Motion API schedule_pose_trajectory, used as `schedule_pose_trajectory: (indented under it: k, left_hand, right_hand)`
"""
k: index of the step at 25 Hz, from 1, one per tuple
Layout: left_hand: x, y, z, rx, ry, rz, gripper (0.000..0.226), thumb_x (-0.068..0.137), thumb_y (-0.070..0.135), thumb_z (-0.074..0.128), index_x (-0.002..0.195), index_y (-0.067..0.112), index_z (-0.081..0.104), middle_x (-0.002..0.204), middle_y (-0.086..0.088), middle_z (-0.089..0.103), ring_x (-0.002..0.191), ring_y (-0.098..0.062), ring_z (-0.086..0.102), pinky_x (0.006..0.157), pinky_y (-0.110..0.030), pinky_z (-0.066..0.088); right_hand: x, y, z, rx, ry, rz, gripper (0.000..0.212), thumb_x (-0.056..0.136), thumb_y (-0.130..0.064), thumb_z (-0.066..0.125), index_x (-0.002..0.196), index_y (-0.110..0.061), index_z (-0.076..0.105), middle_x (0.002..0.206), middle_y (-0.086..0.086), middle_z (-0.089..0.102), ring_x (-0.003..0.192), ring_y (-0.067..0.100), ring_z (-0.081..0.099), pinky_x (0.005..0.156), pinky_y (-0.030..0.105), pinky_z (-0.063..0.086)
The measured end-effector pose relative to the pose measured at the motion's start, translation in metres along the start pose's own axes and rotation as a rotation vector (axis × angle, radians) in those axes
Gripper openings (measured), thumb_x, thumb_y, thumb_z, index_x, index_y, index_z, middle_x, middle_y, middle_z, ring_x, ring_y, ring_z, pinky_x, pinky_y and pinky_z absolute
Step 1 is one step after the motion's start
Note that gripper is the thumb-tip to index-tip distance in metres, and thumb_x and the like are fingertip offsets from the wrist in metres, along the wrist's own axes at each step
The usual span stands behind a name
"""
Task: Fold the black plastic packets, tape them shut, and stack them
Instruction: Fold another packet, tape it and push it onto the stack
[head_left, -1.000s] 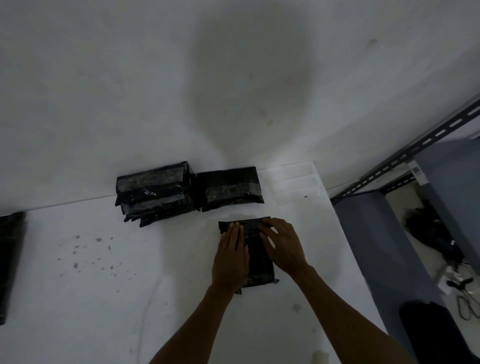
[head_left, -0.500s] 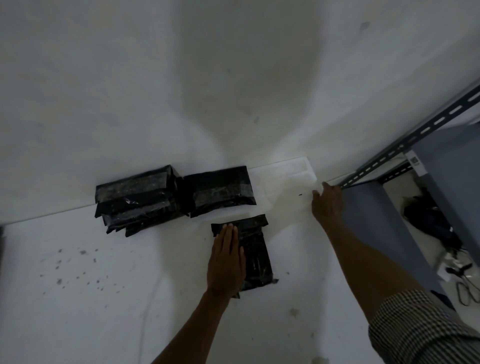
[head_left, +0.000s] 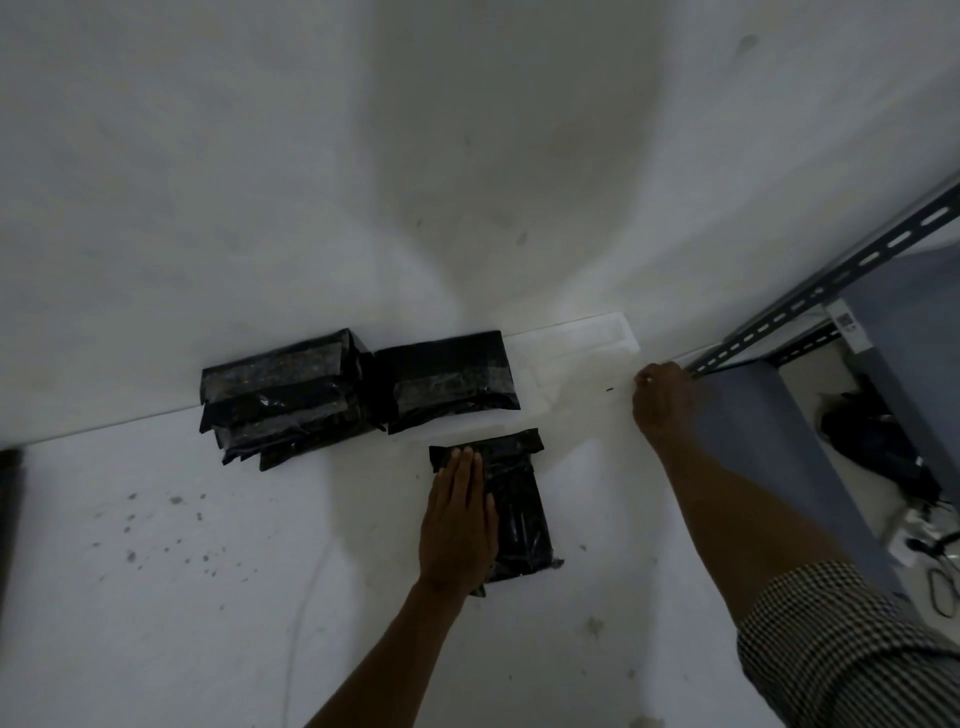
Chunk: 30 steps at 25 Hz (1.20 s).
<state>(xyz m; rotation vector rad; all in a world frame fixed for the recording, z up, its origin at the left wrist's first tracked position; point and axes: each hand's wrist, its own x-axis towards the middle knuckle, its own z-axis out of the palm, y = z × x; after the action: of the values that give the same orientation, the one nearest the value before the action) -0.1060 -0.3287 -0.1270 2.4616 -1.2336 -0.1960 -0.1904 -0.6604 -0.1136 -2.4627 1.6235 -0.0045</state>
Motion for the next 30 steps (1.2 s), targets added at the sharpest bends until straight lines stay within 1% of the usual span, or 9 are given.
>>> schedule_pose_trajectory:
  k: [4, 8, 12, 16, 20, 24, 26, 28, 30]
  left_hand:
    - [-0.002, 0.001, -0.008, 0.025, -0.001, 0.019, 0.053, 0.102, 0.029, 0.032, 0.145, -0.001, 0.039, 0.151, -0.017, 0.04, 0.143, -0.029, 0.033, 0.116, -0.041, 0.025]
    - [-0.005, 0.004, -0.026, 0.05, -0.048, 0.027, 0.052, 0.101, 0.029, 0.037, 0.143, -0.001, 0.043, 0.147, -0.017, 0.047, 0.139, -0.03, 0.04, 0.115, -0.045, 0.031]
    - [-0.006, 0.001, -0.043, -0.022, -0.163, 0.014, 0.053, 0.098, 0.03, 0.037, 0.14, -0.001, 0.049, 0.141, -0.017, 0.052, 0.132, -0.032, 0.048, 0.113, -0.045, 0.037]
    - [-0.003, -0.009, -0.048, -0.215, -0.257, -0.027, 0.051, 0.098, 0.028, 0.038, 0.135, -0.004, 0.053, 0.141, -0.018, 0.053, 0.13, -0.032, 0.052, 0.108, -0.035, 0.038]
    - [0.003, -0.015, -0.065, -0.463, -0.27, -0.098, 0.045, 0.103, 0.022, 0.045, 0.145, 0.006, 0.042, 0.145, -0.013, 0.049, 0.136, -0.025, 0.044, 0.112, -0.026, 0.032]
    - [0.015, -0.017, -0.087, -0.719, -0.243, -0.264, 0.038, 0.105, 0.026, 0.042, 0.138, 0.009, 0.052, 0.132, -0.001, 0.056, 0.119, -0.009, 0.05, 0.095, -0.003, 0.03]
    - [0.02, -0.02, -0.088, -0.85, -0.261, -0.354, 0.036, 0.105, 0.034, 0.041, 0.126, 0.014, 0.062, 0.127, 0.004, 0.059, 0.116, -0.005, 0.053, 0.103, -0.015, 0.033]
    - [0.025, -0.023, -0.087, -0.982, -0.272, -0.472, 0.031, 0.102, 0.046, 0.043, 0.095, 0.025, 0.065, 0.101, 0.013, 0.063, 0.096, 0.002, 0.057, 0.098, -0.024, 0.038]
    - [0.031, -0.024, -0.089, -1.15, -0.268, -0.594, 0.038, 0.096, 0.061, 0.043, 0.093, 0.03, 0.066, 0.102, 0.012, 0.067, 0.098, 0.001, 0.06, 0.097, -0.023, 0.039]
  right_hand:
    - [-0.024, -0.005, -0.014, -0.061, 0.044, -0.101, 0.013, 0.081, 0.004, 0.057, 0.08, -0.004, 0.067, 0.079, 0.021, 0.068, 0.07, 0.039, 0.063, 0.08, 0.041, 0.047]
    - [-0.055, -0.024, -0.038, -0.071, 0.061, -0.158, 0.012, 0.079, 0.005, 0.06, 0.08, -0.003, 0.069, 0.07, 0.02, 0.068, 0.063, 0.036, 0.063, 0.094, 0.048, 0.048]
    - [-0.091, -0.052, -0.071, -0.017, 0.073, -0.166, 0.009, 0.076, 0.003, 0.062, 0.074, -0.003, 0.068, 0.068, 0.019, 0.069, 0.06, 0.036, 0.063, 0.091, 0.048, 0.05]
    - [-0.121, -0.076, -0.116, 0.091, 0.082, -0.134, 0.013, 0.082, -0.005, 0.059, 0.073, 0.0, 0.067, 0.071, 0.018, 0.069, 0.064, 0.035, 0.065, 0.075, 0.037, 0.052]
    - [-0.153, -0.091, -0.16, 0.398, 0.188, -0.106, 0.015, 0.084, -0.015, 0.067, 0.074, -0.005, 0.068, 0.064, 0.001, 0.064, 0.059, 0.015, 0.058, 0.058, 0.02, 0.038]
    - [-0.165, -0.104, -0.173, 0.625, 0.053, -0.182, 0.016, 0.08, -0.025, 0.078, 0.069, -0.015, 0.07, 0.067, -0.014, 0.066, 0.065, 0.004, 0.065, 0.065, 0.013, 0.046]
    - [-0.168, -0.109, -0.174, 0.741, -0.052, -0.196, 0.018, 0.076, -0.027, 0.084, 0.071, -0.018, 0.07, 0.072, -0.01, 0.07, 0.069, 0.002, 0.067, 0.068, 0.013, 0.051]
    - [-0.169, -0.113, -0.171, 0.816, -0.161, -0.197, 0.02, 0.072, -0.025, 0.087, 0.074, -0.014, 0.07, 0.076, -0.005, 0.073, 0.072, 0.005, 0.069, 0.071, 0.018, 0.054]
    - [-0.169, -0.116, -0.168, 0.819, -0.201, -0.215, 0.02, 0.071, -0.021, 0.088, 0.074, -0.013, 0.07, 0.076, -0.003, 0.073, 0.072, 0.007, 0.07, 0.072, 0.02, 0.055]
